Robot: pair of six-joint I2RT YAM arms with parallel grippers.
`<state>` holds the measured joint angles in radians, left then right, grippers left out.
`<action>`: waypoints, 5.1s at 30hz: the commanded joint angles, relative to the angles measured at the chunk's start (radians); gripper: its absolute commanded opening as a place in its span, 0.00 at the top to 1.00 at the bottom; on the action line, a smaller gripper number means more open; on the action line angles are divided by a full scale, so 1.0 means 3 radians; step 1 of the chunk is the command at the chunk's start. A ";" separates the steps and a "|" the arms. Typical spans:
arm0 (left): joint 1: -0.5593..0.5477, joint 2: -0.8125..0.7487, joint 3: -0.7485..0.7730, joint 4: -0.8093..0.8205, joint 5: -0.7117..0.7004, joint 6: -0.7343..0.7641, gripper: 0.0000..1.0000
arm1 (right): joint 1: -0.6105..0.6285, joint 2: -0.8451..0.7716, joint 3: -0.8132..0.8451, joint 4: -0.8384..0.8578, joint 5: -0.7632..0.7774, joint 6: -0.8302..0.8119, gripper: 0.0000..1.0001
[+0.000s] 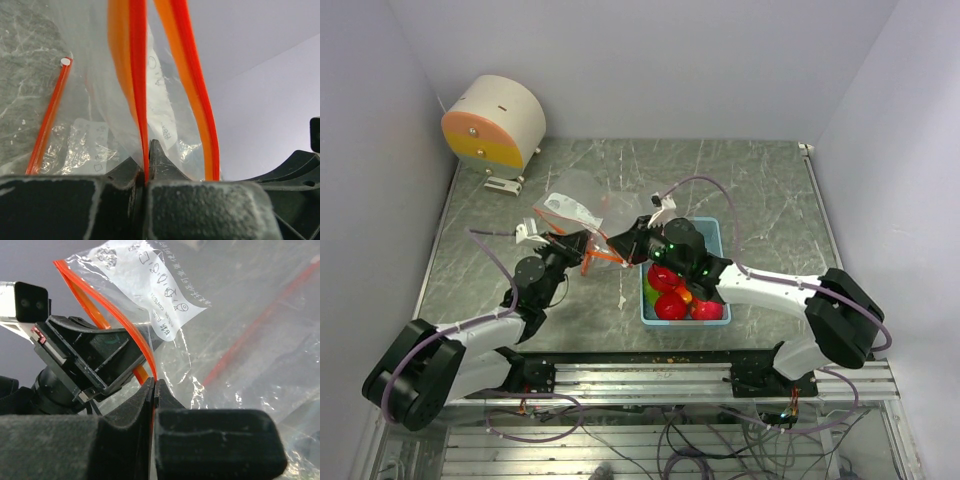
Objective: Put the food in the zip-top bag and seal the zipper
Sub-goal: Pick up the zipper food storage bag at the center of the board, then open the zipper of the food storage bag at the center of the board.
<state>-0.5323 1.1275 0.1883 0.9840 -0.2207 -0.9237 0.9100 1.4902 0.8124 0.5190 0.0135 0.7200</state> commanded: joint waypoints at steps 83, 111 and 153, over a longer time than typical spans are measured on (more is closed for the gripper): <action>-0.0020 -0.0601 0.2596 -0.4849 0.0889 0.1412 0.93 | 0.0573 0.0542 0.1092 -0.0443 0.1150 -0.1524 0.61; -0.0020 -0.0385 0.3549 -0.6687 -0.0258 0.1900 0.93 | 0.0355 0.0575 0.0058 -0.0321 0.0803 -0.0170 0.74; -0.0068 0.0223 0.3008 -0.5799 0.0173 0.1895 0.93 | 0.0383 -0.0354 0.0190 -0.0781 0.0036 -0.0343 0.21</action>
<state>-0.5461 1.2022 1.0718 -0.7948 -0.1936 -0.3553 1.0229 1.3144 0.8135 0.1631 0.1448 0.5453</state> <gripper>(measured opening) 0.075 0.806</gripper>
